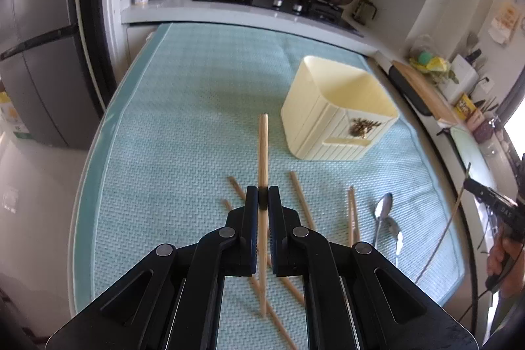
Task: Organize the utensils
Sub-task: 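Carry both held chopsticks over the cream holder and open both tools to drop them, then withdraw both tools from the holder back toward the loose utensils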
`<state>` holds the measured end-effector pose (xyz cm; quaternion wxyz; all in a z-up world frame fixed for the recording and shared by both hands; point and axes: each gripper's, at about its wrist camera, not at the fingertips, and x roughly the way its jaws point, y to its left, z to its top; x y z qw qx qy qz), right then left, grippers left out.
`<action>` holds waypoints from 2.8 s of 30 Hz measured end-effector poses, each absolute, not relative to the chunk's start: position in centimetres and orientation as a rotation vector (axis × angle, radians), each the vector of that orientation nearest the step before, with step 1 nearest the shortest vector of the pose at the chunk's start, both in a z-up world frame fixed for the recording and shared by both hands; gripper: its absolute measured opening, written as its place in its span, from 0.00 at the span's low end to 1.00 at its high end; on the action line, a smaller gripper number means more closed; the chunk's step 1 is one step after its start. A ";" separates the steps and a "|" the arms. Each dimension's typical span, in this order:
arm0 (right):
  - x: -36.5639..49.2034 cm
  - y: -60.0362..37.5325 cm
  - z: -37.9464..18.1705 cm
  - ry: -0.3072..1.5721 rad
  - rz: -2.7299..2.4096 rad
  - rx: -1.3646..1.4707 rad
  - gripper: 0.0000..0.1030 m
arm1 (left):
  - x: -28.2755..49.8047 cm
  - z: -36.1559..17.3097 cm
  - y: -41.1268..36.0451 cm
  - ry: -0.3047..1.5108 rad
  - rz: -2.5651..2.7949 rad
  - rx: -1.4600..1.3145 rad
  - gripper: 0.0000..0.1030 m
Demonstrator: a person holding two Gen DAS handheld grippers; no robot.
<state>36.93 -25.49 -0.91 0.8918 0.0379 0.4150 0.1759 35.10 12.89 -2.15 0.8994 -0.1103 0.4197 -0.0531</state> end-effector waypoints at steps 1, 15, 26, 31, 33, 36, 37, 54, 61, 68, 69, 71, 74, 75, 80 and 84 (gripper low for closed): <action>36.4 -25.5 -0.2 0.836 0.371 0.074 0.06 | 34.2 -2.6 13.3 0.846 -0.119 -0.231 0.04; 31.7 -23.1 5.2 0.570 0.388 -0.004 0.06 | 30.2 0.8 12.6 0.673 -0.153 -0.200 0.04; 33.7 -22.1 8.9 0.504 0.392 -0.010 0.06 | 32.8 3.3 11.9 0.638 -0.187 -0.202 0.04; 36.0 -20.5 11.4 0.466 0.399 -0.017 0.06 | 35.2 6.3 11.3 0.606 -0.213 -0.199 0.03; 37.3 -19.7 12.4 0.451 0.403 -0.005 0.06 | 36.5 7.6 10.9 0.600 -0.223 -0.200 0.04; 39.3 -18.5 14.0 0.416 0.401 0.000 0.06 | 38.7 9.5 10.2 0.572 -0.214 -0.189 0.03; 39.9 -18.1 14.5 0.403 0.400 -0.001 0.06 | 39.5 10.0 9.9 0.561 -0.207 -0.188 0.03; 50.6 -15.4 5.4 0.573 0.345 0.053 0.06 | 49.7 1.5 6.3 0.656 -0.135 -0.247 0.03; 52.8 -16.4 2.6 0.716 0.340 0.114 0.07 | 51.3 -1.6 5.5 0.757 -0.118 -0.238 0.04; 52.7 -16.9 4.8 0.723 0.327 0.118 0.48 | 49.3 1.1 6.5 0.747 -0.077 -0.265 0.61; 52.1 -17.1 5.6 0.705 0.335 0.116 0.48 | 48.5 1.9 6.8 0.733 -0.078 -0.257 0.67; 50.6 -17.5 7.0 0.681 0.349 0.101 0.48 | 46.3 3.3 7.2 0.712 -0.075 -0.231 0.79; 47.7 -18.2 8.5 0.658 0.364 0.076 0.51 | 41.9 4.8 7.5 0.668 -0.034 -0.148 1.00; 46.5 -18.5 8.8 0.649 0.366 0.062 0.54 | 40.5 5.1 7.6 0.654 -0.016 -0.113 0.99; 39.8 -19.7 8.5 0.592 0.371 -0.047 0.57 | 33.8 3.1 8.5 0.689 0.051 0.013 1.00; 35.3 -20.8 6.6 0.561 0.343 -0.108 0.60 | 28.9 -0.7 8.9 0.701 0.075 0.058 1.00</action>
